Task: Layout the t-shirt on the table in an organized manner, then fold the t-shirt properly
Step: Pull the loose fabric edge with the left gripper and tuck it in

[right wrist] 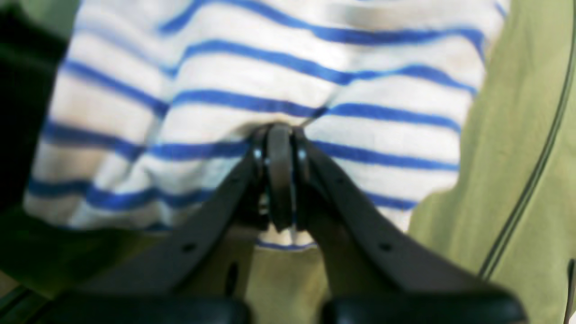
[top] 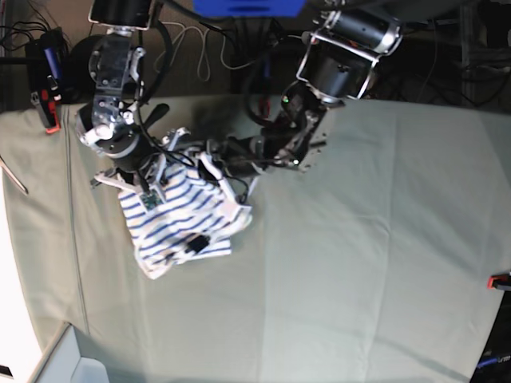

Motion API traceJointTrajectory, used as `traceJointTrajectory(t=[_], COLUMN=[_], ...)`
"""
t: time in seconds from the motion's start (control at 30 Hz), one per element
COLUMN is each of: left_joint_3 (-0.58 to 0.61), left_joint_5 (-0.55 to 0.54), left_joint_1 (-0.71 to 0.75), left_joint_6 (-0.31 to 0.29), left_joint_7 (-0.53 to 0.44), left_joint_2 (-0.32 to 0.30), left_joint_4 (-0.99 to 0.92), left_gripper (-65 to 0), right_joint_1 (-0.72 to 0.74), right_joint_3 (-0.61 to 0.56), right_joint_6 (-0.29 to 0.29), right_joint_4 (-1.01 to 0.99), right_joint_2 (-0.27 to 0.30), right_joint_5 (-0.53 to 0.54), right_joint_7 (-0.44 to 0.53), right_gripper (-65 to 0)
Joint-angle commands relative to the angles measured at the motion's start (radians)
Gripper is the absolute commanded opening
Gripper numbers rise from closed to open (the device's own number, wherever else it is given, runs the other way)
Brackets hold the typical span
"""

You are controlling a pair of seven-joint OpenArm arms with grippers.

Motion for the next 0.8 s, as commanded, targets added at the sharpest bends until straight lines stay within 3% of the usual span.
traceJointTrajectory(t=[0.0, 0.17, 0.33, 0.6, 0.77], left_joint_3=[0.001, -0.005, -0.011, -0.037, -0.043], left_joint_5=[-0.028, -0.032, -0.059, -0.359, -0.467], left_joint_1=[-0.033, -0.031, -0.025, 0.005, 0.048], left_joint_6=[-0.033, -0.033, -0.033, -0.033, -0.033], left_joint_7=[-0.018, -0.018, -0.018, -0.016, -0.016], left_joint_2=[0.011, 0.002, -0.093, -0.289, -0.389], left_joint_4=[0.016, 0.022, 0.024, 0.033, 0.159], left_gripper=[-65.0, -65.0, -65.0, -65.0, -65.0], right_joint_1=[0.010, 0.010, 0.010, 0.013, 0.031], right_joint_3=[-0.005, -0.005, -0.005, -0.010, -0.002], right_joint_6=[0.014, 0.014, 0.014, 0.014, 0.014], right_joint_4=[0.014, 0.014, 0.014, 0.014, 0.040], right_joint_2=[-0.004, -0.003, -0.003, -0.006, -0.004], right_joint_5=[0.024, 0.024, 0.024, 0.024, 0.024], right_joint_7=[0.019, 0.020, 0.022, 0.026, 0.019], right_gripper=[-65.0, -65.0, -65.0, -65.0, -65.0])
